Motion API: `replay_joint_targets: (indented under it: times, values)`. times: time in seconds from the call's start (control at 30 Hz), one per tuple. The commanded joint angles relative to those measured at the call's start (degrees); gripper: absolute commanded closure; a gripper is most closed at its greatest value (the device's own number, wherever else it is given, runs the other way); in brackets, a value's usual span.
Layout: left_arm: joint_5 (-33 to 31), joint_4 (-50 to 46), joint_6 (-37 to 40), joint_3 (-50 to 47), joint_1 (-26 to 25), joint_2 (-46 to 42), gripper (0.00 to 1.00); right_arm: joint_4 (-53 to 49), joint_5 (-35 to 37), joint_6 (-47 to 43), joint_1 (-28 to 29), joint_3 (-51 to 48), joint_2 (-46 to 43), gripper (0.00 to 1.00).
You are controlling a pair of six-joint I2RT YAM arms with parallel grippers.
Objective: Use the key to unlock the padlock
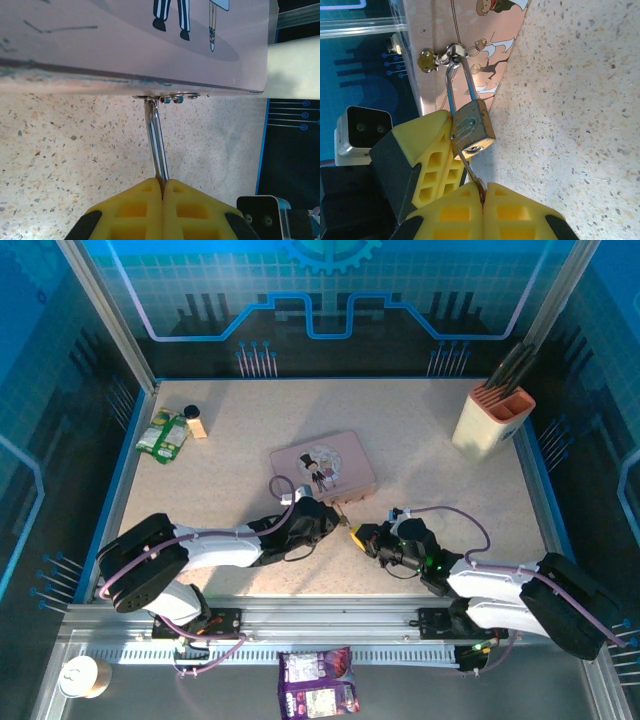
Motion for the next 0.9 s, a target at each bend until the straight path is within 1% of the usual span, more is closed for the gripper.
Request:
replay_joint_targets:
  times: [0.0,0.27,0.57,0.87]
  values:
    - [-0.26,5.1,0.58,0.7,-1.3,-2.42,1.0,-1.79,1.6,0.56,0.94,1.22,0.09,1.0]
    - [-0.89,5.24,0.61,0.85,-1.82,-2.5,1.0,-7.54,3.05,0.52,1.28,1.32,-3.91,1.0]
    - [-1.05,5.46,0.66,1.39,-1.9,-2.0,1.0,-7.92,3.86,1.96,2.97,1.52,-5.21,1.0]
    - [-1.31,6.36,0.38,1.31,-2.33,-1.66,1.0,-7.92,5.19,2.57,3.11,1.22,-5.4,1.0]
